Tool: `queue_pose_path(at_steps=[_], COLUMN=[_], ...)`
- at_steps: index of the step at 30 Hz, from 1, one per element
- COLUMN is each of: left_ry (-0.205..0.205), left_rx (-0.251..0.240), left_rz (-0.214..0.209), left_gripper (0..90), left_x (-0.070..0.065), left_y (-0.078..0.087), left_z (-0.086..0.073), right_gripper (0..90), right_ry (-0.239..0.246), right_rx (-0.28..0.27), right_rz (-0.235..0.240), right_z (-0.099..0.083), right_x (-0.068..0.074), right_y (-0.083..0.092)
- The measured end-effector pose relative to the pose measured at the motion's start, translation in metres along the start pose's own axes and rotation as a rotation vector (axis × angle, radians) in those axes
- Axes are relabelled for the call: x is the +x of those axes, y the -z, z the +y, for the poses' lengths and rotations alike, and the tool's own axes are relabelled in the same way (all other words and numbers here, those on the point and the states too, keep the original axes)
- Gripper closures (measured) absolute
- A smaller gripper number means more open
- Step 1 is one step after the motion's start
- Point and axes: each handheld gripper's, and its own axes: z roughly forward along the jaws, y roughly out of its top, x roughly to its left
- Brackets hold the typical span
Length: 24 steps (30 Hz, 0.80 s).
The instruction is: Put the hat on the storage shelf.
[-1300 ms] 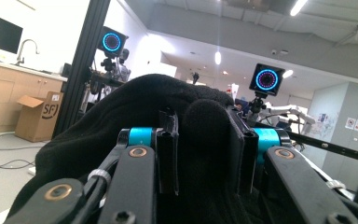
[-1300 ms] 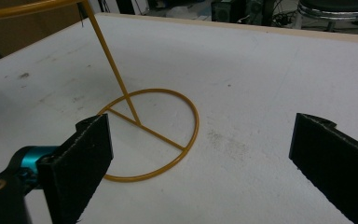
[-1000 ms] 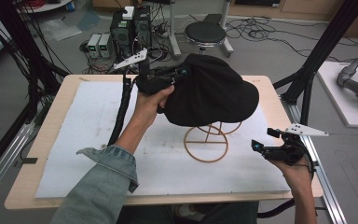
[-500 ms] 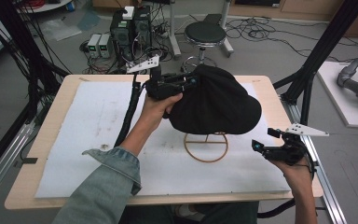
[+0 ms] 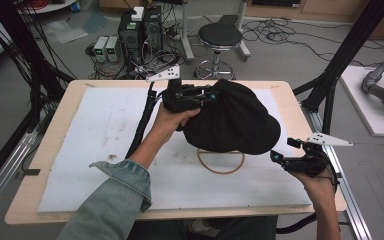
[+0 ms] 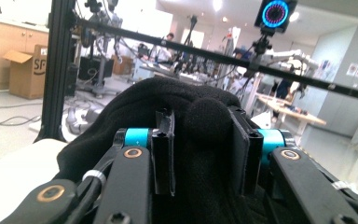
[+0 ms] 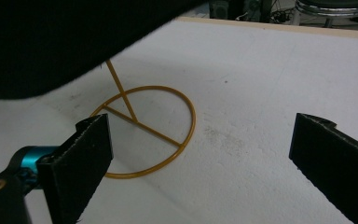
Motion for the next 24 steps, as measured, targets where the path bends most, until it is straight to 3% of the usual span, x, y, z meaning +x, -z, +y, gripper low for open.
queue_pose_path(at_steps=[3, 9, 14, 19, 24], left_ry=[-0.021, -0.007, -0.030, -0.025, -0.036], left_rx=[0.017, 0.039, 0.038, 0.021, 0.040], left_rz=[0.008, 0.026, 0.045, 0.056, 0.085], left_gripper=[64.8, 60.9, 58.1, 56.4, 52.6], left_x=[-0.002, 0.001, 0.001, 0.002, 0.000], left_y=[-0.002, 0.001, 0.004, 0.012, 0.022], left_z=[-0.002, -0.005, -0.006, -0.002, -0.001], right_gripper=[5.6, 5.6, 5.6, 5.6, 5.6], right_ry=[-0.004, -0.002, -0.002, 0.000, -0.004], right_rx=[0.000, -0.003, -0.001, 0.013, 0.027], right_rz=[-0.001, -0.001, -0.002, -0.009, -0.012], right_z=[0.000, 0.000, 0.000, -0.002, -0.004], right_x=[0.000, 0.000, 0.000, -0.002, -0.004], right_y=[0.000, 0.001, 0.001, 0.000, 0.001])
